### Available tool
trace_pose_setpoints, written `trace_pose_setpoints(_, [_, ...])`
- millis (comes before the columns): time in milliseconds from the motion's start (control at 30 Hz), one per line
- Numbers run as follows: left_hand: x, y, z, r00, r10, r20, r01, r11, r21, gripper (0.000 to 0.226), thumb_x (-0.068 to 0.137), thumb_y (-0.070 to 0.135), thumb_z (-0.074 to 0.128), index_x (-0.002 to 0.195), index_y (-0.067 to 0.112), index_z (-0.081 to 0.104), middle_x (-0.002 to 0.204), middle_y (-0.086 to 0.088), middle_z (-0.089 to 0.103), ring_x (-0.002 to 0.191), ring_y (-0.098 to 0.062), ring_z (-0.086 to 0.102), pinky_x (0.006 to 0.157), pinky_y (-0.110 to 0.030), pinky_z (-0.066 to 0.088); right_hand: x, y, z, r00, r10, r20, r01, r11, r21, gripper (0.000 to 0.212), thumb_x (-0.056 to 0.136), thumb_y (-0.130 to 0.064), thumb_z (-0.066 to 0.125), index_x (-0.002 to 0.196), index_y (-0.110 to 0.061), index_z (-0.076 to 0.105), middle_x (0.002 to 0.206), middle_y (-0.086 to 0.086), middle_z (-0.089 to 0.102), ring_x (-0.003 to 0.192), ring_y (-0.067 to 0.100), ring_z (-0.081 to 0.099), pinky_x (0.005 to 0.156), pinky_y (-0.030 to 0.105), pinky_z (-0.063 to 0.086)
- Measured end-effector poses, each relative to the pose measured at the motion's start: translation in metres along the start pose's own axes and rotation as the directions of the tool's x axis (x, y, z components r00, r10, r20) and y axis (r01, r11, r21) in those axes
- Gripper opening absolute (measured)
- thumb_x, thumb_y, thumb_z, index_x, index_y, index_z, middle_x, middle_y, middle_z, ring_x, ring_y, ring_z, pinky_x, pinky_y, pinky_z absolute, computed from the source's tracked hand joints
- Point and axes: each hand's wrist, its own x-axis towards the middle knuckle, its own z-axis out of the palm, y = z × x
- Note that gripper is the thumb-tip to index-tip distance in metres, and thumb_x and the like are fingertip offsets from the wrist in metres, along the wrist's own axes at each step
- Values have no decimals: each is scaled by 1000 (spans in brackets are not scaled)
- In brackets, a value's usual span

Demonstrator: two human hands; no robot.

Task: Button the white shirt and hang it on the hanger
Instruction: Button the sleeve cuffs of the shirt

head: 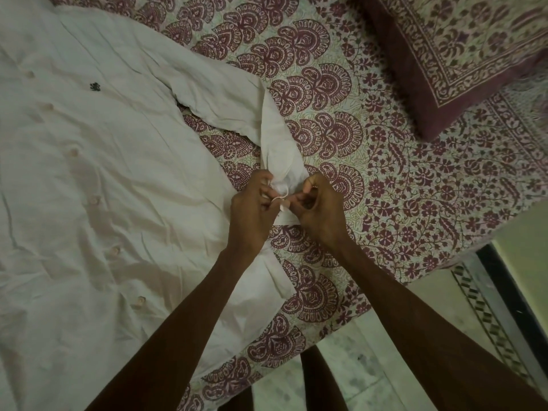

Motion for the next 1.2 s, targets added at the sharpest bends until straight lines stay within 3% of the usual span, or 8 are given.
trace_pose_setpoints(167, [2, -3, -6, 998, -34, 61, 35, 999, -26, 33, 81, 8, 76, 111, 12, 62, 88, -3, 72, 77, -7, 69, 70, -24, 60, -2, 1, -1, 996, -83, 19, 83, 996, 12, 23, 78, -4, 77, 89, -10, 58, 79, 5, 69, 72, 15, 69, 69, 36, 58])
trace_pose_setpoints(367, [6, -3, -12, 985, -28, 169, 34, 999, -37, 42, 81, 6, 74, 114, 18, 50, 89, -1, 71, 76, -6, 70, 70, -27, 60, -2, 8, -3, 968, -240, 80, 248, 961, -123, 34, 82, -6, 73, 113, -20, 67, 90, -7, 73, 81, 3, 70, 73, 36, 59])
trace_pose_setpoints(500, [13, -3, -14, 960, 33, 278, -22, 999, -46, 46, 83, 5, 72, 115, 20, 43, 86, 12, 66, 75, -3, 67, 70, -26, 59, -2, 8, -8, 919, -363, 157, 390, 897, -210, 41, 85, -2, 66, 120, -24, 66, 94, 0, 73, 80, 15, 69, 71, 38, 56])
trace_pose_setpoints(667, [19, -5, -15, 935, 46, 352, -55, 998, 16, 47, 83, 4, 69, 116, 17, 39, 84, 5, 58, 72, -7, 61, 68, -34, 56, 1, 11, -10, 856, -430, 287, 515, 756, -404, 32, 92, -11, 57, 121, -20, 68, 91, 4, 70, 74, 19, 62, 67, 36, 51])
trace_pose_setpoints(800, [18, -5, -12, 936, 57, 347, -63, 998, 6, 45, 82, 0, 67, 113, 14, 37, 81, 0, 60, 71, -13, 62, 67, -37, 55, 0, 9, -9, 893, -393, 217, 448, 811, -376, 27, 87, -10, 65, 112, -14, 73, 95, 7, 74, 79, 21, 67, 72, 35, 55])
trace_pose_setpoints(933, [13, -3, -9, 947, 28, 319, -44, 998, 42, 41, 83, 1, 61, 109, 20, 35, 81, -4, 57, 71, -17, 61, 65, -42, 54, 0, 2, -9, 944, -293, 149, 326, 892, -314, 24, 83, -7, 70, 104, -17, 76, 94, 1, 75, 78, 10, 68, 74, 31, 56])
trace_pose_setpoints(1100, [9, 12, -2, 976, 34, 215, -74, 981, 181, 29, 89, 10, 59, 105, 18, 36, 86, -6, 59, 73, -21, 60, 63, -38, 53, 7, -5, -7, 989, -90, 120, 106, 985, -137, 15, 83, -9, 74, 96, -15, 78, 89, -4, 77, 73, 3, 71, 73, 30, 59])
trace_pose_setpoints(1200, [7, 21, 6, 991, 82, 106, -112, 941, 319, 26, 90, 9, 58, 110, 9, 43, 91, -13, 63, 77, -28, 62, 64, -38, 52, 13, -12, -8, 993, -29, 110, 31, 999, -22, 15, 82, -2, 75, 95, -9, 77, 86, -4, 76, 71, 2, 72, 67, 20, 58])
